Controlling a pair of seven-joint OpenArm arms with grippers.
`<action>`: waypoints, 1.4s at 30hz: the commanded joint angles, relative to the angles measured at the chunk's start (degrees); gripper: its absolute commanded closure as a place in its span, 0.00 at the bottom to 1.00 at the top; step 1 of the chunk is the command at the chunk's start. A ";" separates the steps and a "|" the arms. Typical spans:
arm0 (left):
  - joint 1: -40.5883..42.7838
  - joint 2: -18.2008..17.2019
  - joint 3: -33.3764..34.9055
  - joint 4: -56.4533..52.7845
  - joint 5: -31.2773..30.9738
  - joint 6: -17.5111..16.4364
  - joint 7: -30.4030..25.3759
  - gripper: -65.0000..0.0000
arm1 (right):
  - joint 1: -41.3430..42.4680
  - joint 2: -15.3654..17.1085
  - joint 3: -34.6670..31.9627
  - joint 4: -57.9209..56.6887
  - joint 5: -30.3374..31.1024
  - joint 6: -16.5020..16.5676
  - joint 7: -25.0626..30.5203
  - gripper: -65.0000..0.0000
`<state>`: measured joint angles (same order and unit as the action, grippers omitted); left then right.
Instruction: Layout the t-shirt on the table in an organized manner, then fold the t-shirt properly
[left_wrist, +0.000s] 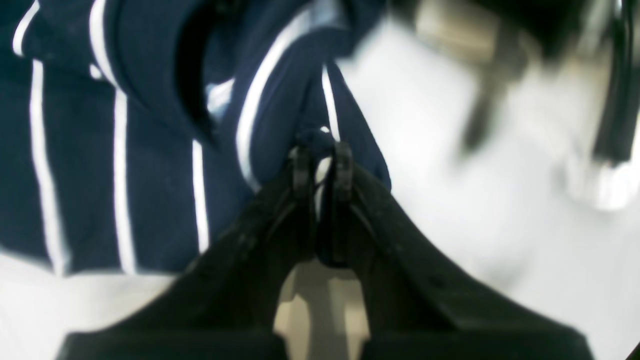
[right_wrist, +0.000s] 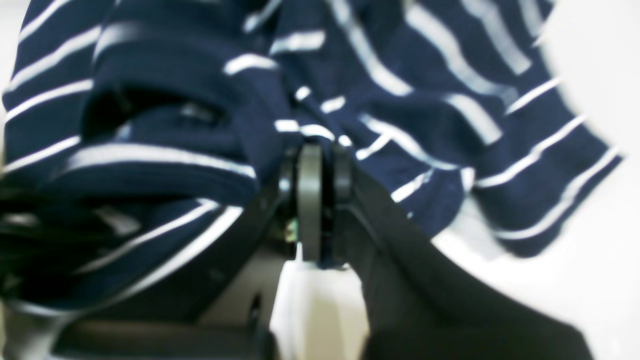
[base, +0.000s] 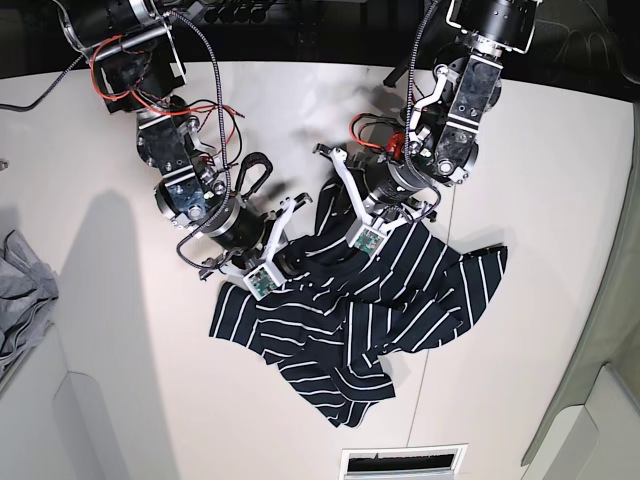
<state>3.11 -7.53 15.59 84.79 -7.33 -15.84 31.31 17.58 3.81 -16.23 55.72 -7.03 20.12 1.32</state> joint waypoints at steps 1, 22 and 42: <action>0.28 -1.42 -0.17 3.23 0.90 -0.04 -0.66 1.00 | 1.09 -0.13 0.68 1.77 0.57 -0.20 1.66 1.00; 16.55 -18.18 -0.17 36.72 5.03 1.66 1.55 1.00 | -13.35 7.69 15.30 15.82 5.11 4.74 -2.43 1.00; 18.18 -17.35 -0.17 37.09 -21.16 -17.44 5.75 0.51 | -13.99 8.37 26.23 17.99 14.10 7.17 -5.60 1.00</action>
<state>21.43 -24.86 15.66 120.88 -27.51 -32.88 38.57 2.72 11.60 9.69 72.75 6.22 27.00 -5.50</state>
